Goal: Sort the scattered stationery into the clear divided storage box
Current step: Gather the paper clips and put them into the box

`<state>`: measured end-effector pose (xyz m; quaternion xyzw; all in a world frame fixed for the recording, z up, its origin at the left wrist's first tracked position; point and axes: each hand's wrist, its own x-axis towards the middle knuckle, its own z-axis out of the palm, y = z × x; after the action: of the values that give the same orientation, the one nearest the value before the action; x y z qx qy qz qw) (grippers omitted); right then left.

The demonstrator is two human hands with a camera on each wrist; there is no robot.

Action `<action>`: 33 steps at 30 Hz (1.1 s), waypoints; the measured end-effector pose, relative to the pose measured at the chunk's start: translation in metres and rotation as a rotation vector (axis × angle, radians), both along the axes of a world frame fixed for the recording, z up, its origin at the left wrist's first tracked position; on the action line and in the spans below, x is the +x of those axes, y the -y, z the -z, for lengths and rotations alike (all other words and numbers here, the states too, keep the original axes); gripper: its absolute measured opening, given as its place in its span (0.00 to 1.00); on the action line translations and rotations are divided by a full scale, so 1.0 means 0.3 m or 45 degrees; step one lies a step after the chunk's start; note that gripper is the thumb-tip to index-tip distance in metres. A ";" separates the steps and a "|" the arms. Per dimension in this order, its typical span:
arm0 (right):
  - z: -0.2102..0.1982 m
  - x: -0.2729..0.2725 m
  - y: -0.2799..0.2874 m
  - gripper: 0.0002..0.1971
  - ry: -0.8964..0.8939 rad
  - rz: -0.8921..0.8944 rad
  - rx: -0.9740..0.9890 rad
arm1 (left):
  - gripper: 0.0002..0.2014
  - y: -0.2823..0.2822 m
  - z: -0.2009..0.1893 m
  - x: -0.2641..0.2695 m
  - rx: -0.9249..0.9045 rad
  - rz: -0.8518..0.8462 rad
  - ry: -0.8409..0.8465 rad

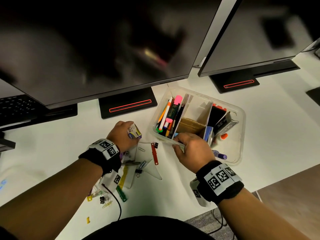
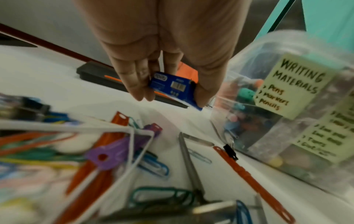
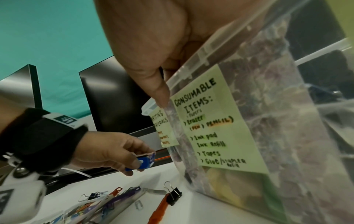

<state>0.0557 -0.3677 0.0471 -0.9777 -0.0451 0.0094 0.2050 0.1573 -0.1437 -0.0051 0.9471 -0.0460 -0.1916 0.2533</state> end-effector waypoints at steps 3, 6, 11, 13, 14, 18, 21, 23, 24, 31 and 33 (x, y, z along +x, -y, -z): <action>-0.010 0.006 -0.004 0.08 -0.031 0.031 0.020 | 0.36 -0.031 -0.045 -0.038 -0.130 0.075 0.095; -0.021 0.011 -0.008 0.07 -0.104 0.095 0.134 | 0.37 -0.032 -0.123 -0.061 -0.259 0.097 0.279; -0.059 0.028 -0.035 0.06 -0.104 0.307 0.697 | 0.41 -0.004 -0.265 -0.097 -0.258 0.340 0.327; -0.090 0.037 -0.063 0.07 -0.134 0.261 0.849 | 0.41 0.022 -0.290 -0.122 -0.292 0.509 0.295; -0.103 0.041 -0.077 0.07 -0.167 0.220 0.930 | 0.42 0.037 -0.297 -0.133 -0.319 0.578 0.284; -0.131 0.056 -0.078 0.11 -0.254 0.149 0.965 | 0.45 0.094 -0.288 -0.155 -0.403 0.699 0.246; -0.141 0.061 -0.017 0.07 -0.265 0.253 0.892 | 0.46 0.129 -0.275 -0.150 -0.384 0.693 0.222; -0.148 0.065 0.045 0.06 -0.206 0.396 0.805 | 0.42 0.130 -0.256 -0.132 -0.246 0.710 0.251; -0.152 0.066 0.086 0.06 -0.156 0.477 0.776 | 0.38 0.129 -0.246 -0.121 -0.156 0.744 0.266; -0.197 0.052 0.310 0.07 -0.150 0.813 0.378 | 0.16 0.142 -0.230 -0.076 0.004 0.781 0.274; -0.200 0.050 0.313 0.06 -0.298 0.833 0.273 | 0.15 0.153 -0.234 -0.069 0.001 0.751 0.256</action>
<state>0.0707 -0.4615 0.1071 -0.9057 0.2929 0.0503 0.3022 0.1366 -0.1897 0.0651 0.9072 -0.3436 -0.1621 0.1806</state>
